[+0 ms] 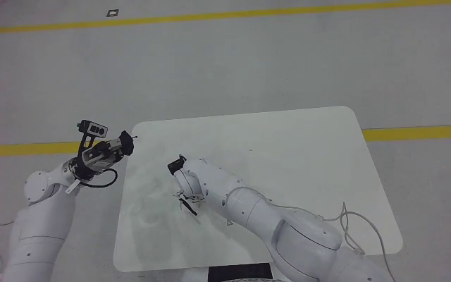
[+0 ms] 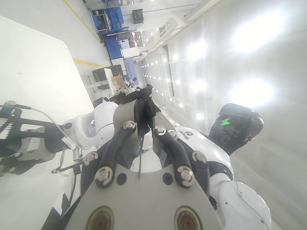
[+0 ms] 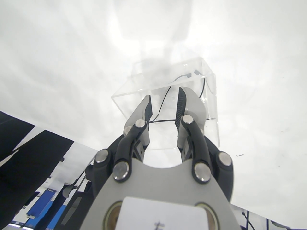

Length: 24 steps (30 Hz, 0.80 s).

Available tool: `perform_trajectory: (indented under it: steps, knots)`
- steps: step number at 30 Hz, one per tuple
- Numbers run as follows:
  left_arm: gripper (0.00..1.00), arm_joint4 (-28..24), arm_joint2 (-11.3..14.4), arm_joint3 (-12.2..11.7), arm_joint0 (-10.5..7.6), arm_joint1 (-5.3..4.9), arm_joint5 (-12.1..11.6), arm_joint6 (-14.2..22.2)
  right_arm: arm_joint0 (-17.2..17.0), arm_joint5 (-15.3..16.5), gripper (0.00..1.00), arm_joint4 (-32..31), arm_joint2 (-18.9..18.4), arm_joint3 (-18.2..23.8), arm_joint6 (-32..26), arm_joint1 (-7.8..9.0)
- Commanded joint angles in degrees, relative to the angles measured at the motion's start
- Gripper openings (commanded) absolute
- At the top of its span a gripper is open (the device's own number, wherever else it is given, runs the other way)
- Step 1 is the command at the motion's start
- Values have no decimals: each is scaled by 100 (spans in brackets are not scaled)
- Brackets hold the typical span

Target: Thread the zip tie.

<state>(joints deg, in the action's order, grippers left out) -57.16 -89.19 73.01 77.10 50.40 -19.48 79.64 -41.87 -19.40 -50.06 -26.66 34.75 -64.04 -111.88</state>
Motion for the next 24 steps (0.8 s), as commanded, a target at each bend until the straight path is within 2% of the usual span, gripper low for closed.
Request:
perform_trajectory:
  steps: [1,6,24]
  knots:
    - [0,0,0,0,0,0,0,0,-1,27,22,36,3,-33,10,0]
    - [0,0,0,0,0,0,0,0,25,65,19,87,32,-96,34,-9]
    - [0,0,0,0,0,0,0,0,118,-8,21,61,212,-41,30,-21]
